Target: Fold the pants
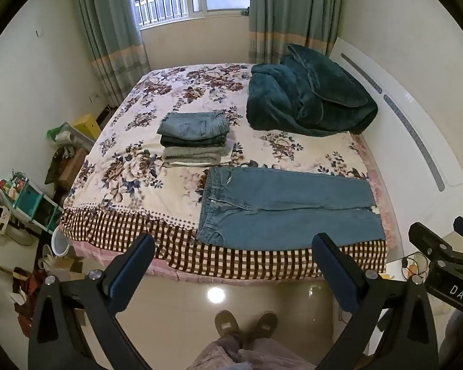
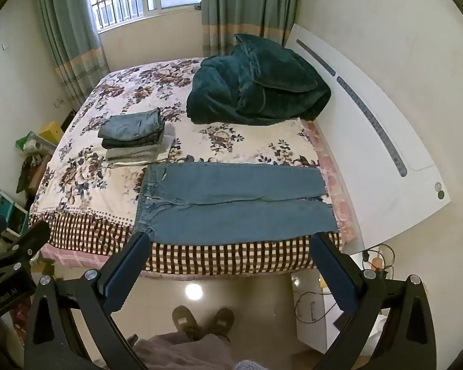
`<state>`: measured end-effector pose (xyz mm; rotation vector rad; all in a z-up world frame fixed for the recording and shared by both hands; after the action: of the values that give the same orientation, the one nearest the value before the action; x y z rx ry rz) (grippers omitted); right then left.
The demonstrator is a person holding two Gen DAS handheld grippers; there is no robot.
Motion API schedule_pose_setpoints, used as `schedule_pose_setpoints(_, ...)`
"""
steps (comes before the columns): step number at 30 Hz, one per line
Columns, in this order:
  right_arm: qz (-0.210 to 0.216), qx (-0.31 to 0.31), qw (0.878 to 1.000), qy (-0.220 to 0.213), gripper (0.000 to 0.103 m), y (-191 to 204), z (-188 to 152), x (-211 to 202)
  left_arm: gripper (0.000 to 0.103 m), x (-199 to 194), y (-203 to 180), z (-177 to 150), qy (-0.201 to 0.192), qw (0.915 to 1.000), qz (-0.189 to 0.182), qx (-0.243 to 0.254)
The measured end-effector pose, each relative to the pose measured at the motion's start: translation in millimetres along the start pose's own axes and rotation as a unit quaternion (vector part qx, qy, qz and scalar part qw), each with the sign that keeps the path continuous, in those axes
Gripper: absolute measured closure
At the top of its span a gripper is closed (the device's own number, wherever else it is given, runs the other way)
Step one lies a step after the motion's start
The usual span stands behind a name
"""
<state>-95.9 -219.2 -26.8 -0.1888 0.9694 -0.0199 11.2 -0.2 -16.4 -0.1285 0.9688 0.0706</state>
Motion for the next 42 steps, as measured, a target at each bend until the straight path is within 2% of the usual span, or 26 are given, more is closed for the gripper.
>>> schedule_pose_setpoints(1, -0.012, -0.006, 1.000, -0.006, 0.000, 1, 0, 0, 0.000, 1, 0, 0, 0.009, 0.9999, -0.012, -0.008)
schedule_pose_setpoints(17, -0.010, -0.006, 1.000, 0.001, 0.000, -7, -3, 0, 0.000, 1, -1, 0, 0.004, 0.9999, -0.010, -0.004)
schedule_pose_setpoints(42, -0.016, -0.013, 1.000, 0.005, 0.000, 5, -13, -2, 0.000, -3, 2, 0, 0.006, 0.9999, -0.010, -0.007)
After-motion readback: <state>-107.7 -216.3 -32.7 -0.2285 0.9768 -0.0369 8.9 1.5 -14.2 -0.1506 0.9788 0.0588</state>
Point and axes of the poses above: each gripper's, at about its wrist camera, not at the fingertips, and x roughly the way its jaws point, y to its left, z to its top, the point moved 2 cm from there along x, roughly the way its jaws point, and after that the axes turned 11 degrees about -x, right-handed, at the moved point
